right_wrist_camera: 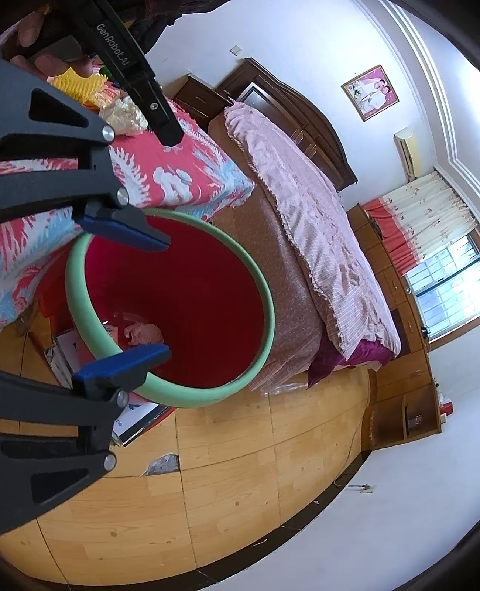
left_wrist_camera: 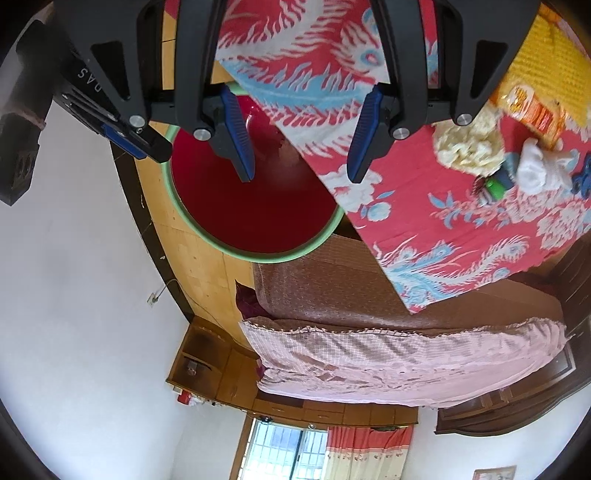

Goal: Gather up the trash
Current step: 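Move both open tools back over the table, then grasp the orange knotted cloth bundle with the left tool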

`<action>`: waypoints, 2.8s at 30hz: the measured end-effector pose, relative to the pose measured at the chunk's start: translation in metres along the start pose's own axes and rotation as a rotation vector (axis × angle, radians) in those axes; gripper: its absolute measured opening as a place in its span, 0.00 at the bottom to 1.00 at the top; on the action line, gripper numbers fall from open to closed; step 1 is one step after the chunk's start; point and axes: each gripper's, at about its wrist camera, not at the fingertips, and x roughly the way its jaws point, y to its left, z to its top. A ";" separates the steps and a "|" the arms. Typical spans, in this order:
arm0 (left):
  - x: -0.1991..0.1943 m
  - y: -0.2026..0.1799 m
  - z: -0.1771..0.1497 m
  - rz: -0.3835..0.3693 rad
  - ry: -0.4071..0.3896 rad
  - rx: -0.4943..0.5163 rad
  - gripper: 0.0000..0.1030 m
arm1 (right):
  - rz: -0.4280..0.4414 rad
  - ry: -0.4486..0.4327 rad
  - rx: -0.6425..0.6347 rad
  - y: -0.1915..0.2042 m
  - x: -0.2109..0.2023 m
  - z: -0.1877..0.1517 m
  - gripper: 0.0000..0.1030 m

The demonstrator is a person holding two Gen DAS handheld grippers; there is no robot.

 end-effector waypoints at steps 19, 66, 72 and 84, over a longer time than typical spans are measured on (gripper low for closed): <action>-0.084 0.055 -0.033 0.099 -0.081 -0.132 0.51 | 0.084 -0.011 -0.068 0.050 -0.040 -0.021 0.66; -0.122 0.199 -0.162 0.337 0.051 -0.411 0.60 | 0.145 0.137 -0.288 0.152 -0.032 -0.097 0.72; -0.111 0.194 -0.159 0.297 0.058 -0.402 0.60 | 0.141 0.157 -0.299 0.156 -0.025 -0.101 0.72; -0.116 0.191 -0.157 0.230 0.002 -0.390 0.39 | 0.140 0.180 -0.325 0.164 -0.017 -0.105 0.72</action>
